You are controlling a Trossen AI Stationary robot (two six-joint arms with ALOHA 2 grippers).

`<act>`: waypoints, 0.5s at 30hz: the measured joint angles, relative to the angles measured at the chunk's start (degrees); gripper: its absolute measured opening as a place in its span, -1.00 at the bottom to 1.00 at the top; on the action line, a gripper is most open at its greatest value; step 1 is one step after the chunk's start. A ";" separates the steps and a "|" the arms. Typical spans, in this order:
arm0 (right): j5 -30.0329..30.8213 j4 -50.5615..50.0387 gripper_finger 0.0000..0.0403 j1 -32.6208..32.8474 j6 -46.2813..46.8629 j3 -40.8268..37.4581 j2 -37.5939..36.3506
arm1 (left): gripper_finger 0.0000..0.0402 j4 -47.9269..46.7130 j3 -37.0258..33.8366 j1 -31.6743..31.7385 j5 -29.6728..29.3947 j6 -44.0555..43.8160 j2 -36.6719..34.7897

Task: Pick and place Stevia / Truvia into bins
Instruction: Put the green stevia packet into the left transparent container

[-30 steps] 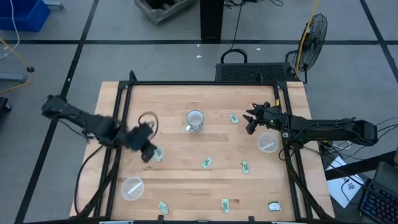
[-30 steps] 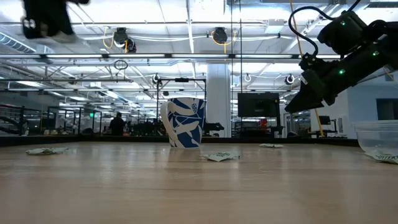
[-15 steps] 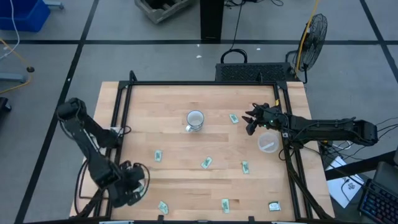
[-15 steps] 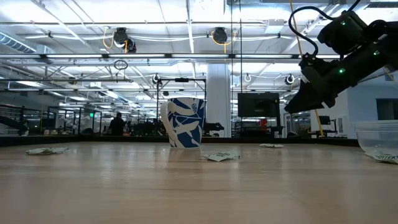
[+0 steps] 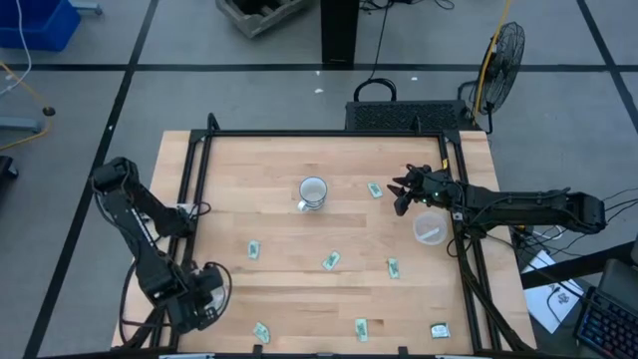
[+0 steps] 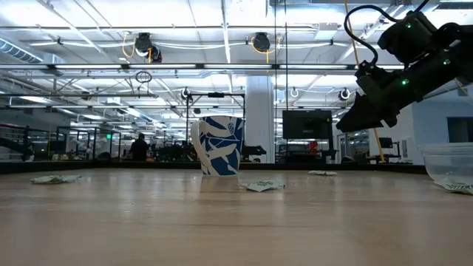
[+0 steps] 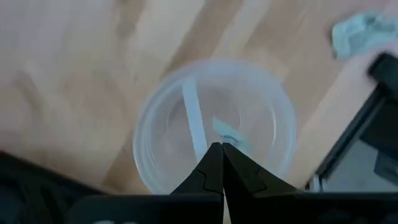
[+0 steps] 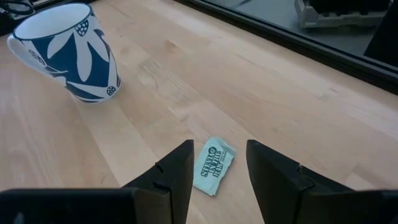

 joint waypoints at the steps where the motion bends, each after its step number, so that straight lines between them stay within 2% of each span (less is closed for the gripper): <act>1: 0.00 0.00 -0.30 0.00 -0.02 0.00 0.00 | -1.00 -0.69 0.00 0.08 -0.60 -0.03 0.00; 7: 0.04 -0.02 -0.30 0.00 -0.02 -0.02 0.00 | -1.00 -3.53 0.00 0.88 -0.58 -0.29 0.00; 15: 0.07 -0.02 -0.30 0.00 -0.02 -0.02 0.00 | -1.00 1.78 -1.37 0.89 -0.86 -1.30 0.00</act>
